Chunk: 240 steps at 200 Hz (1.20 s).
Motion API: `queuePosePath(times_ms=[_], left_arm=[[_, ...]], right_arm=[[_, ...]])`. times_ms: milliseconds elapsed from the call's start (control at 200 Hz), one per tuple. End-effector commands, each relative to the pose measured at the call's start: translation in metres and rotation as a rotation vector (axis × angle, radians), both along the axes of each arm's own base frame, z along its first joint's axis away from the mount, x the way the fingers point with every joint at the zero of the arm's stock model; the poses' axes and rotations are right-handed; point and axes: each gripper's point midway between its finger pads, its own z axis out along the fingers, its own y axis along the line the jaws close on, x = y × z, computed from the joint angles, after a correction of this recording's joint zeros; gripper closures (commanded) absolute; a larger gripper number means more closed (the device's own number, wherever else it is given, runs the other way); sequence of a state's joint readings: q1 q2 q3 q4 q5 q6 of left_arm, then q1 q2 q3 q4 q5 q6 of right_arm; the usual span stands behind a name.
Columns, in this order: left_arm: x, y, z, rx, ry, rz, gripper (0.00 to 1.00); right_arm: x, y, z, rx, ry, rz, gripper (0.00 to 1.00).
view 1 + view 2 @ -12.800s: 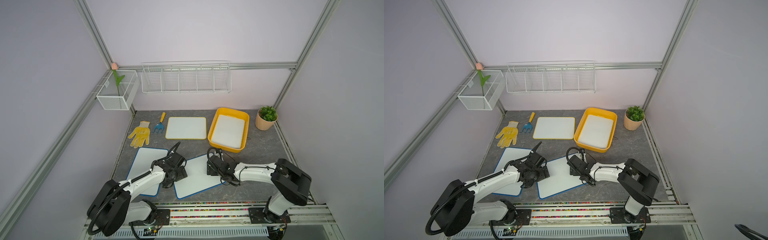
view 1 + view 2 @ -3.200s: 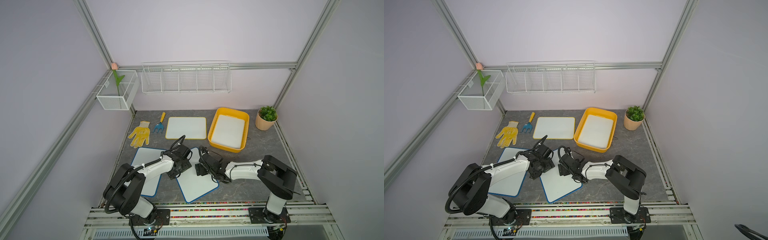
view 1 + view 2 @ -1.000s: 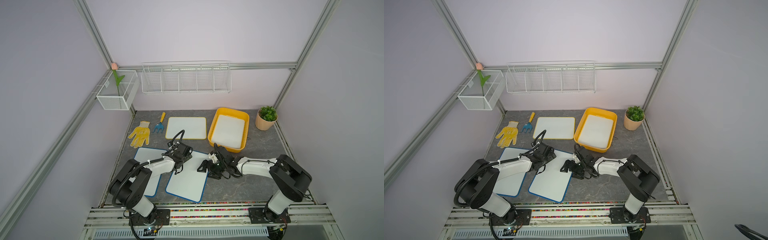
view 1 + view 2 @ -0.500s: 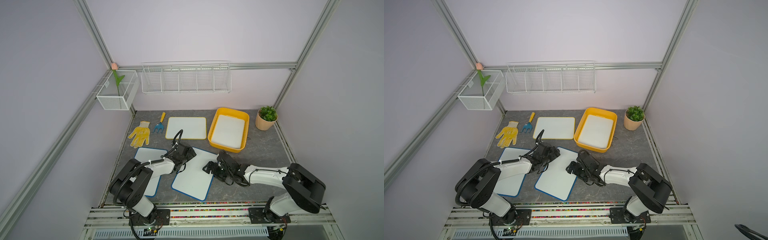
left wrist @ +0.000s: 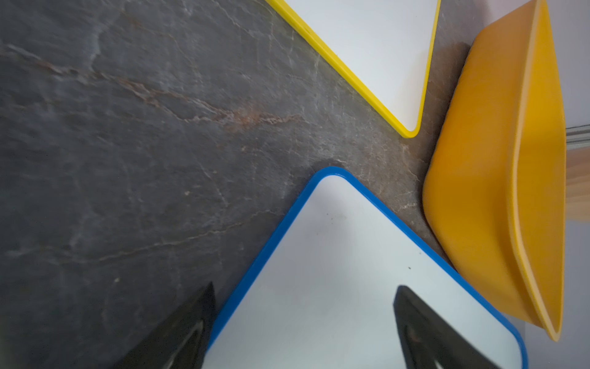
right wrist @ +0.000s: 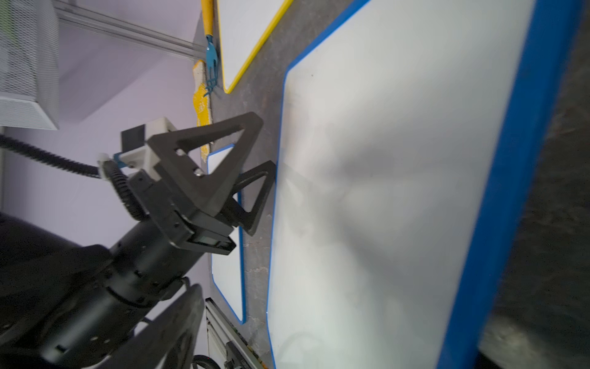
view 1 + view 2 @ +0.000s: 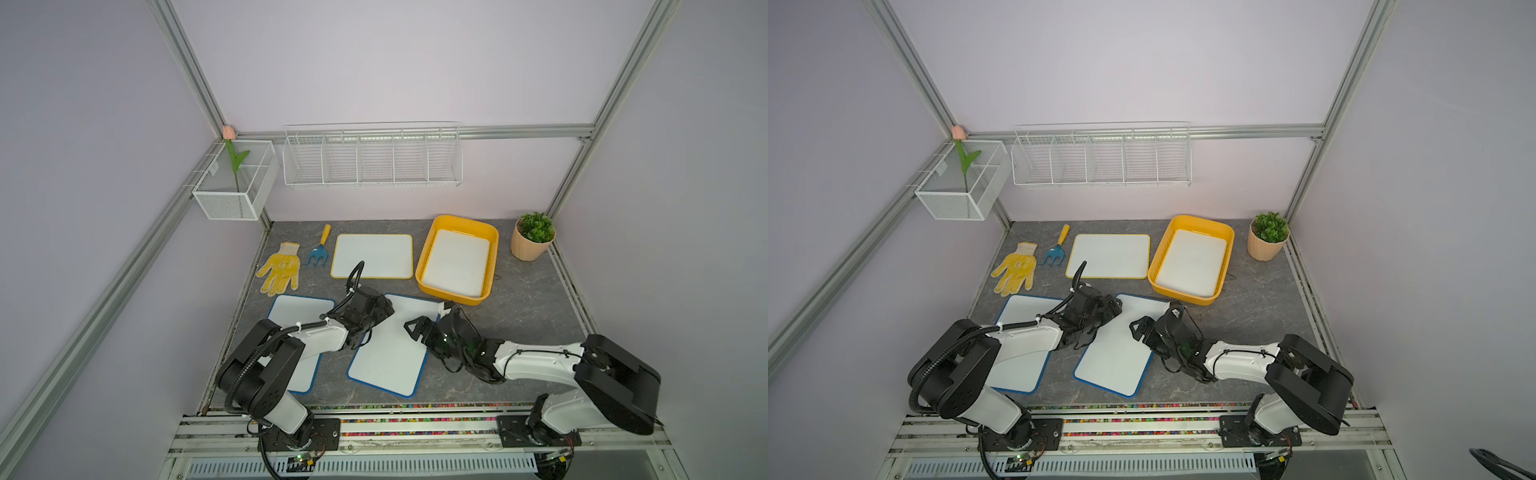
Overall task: Put the whiteboard into the storage box
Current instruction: Pick up the whiteboard at the center of the board.
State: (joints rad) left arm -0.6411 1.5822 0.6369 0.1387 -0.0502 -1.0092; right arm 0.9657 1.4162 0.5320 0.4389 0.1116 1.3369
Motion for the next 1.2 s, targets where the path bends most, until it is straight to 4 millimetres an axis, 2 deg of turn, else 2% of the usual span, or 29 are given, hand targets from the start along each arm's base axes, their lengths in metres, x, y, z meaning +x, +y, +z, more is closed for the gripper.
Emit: queuePosePath(times_ms=[0,40,95,330,535,705,895,1120,1195], left_arm=[[-0.093,0.03,-0.081,0.133,0.416,-0.063,0.1],[-0.092,0.03,-0.08,0.135,0.413,-0.065,0.1],[-0.09,0.029,-0.078,0.138,0.409,-0.065,0.1],[-0.086,0.031,-0.067,0.144,0.389,-0.061,0.1],[-0.084,0.032,-0.063,0.14,0.378,-0.056,0.1],[-0.082,0.031,-0.057,0.13,0.364,-0.055,0.1],[-0.081,0.031,-0.051,0.127,0.353,-0.06,0.1],[-0.08,0.035,-0.041,0.135,0.331,-0.052,0.1],[-0.078,0.037,-0.03,0.14,0.305,-0.047,0.1]], right_arm=[[0.005,0.007,0.032,0.097,-0.056,-0.033,0.04],[0.004,0.007,0.032,0.096,-0.059,-0.031,0.0],[0.003,0.007,0.03,0.092,-0.051,-0.03,0.05],[-0.006,0.007,0.021,0.068,-0.014,-0.028,0.44],[-0.011,0.0,0.023,0.029,-0.016,-0.035,0.51],[-0.011,-0.003,0.028,0.005,-0.037,-0.039,0.61],[-0.009,0.002,0.03,-0.017,-0.048,-0.027,0.76],[-0.01,0.003,0.037,-0.053,-0.056,-0.016,0.83],[-0.011,0.002,0.039,-0.06,-0.058,-0.012,0.85]])
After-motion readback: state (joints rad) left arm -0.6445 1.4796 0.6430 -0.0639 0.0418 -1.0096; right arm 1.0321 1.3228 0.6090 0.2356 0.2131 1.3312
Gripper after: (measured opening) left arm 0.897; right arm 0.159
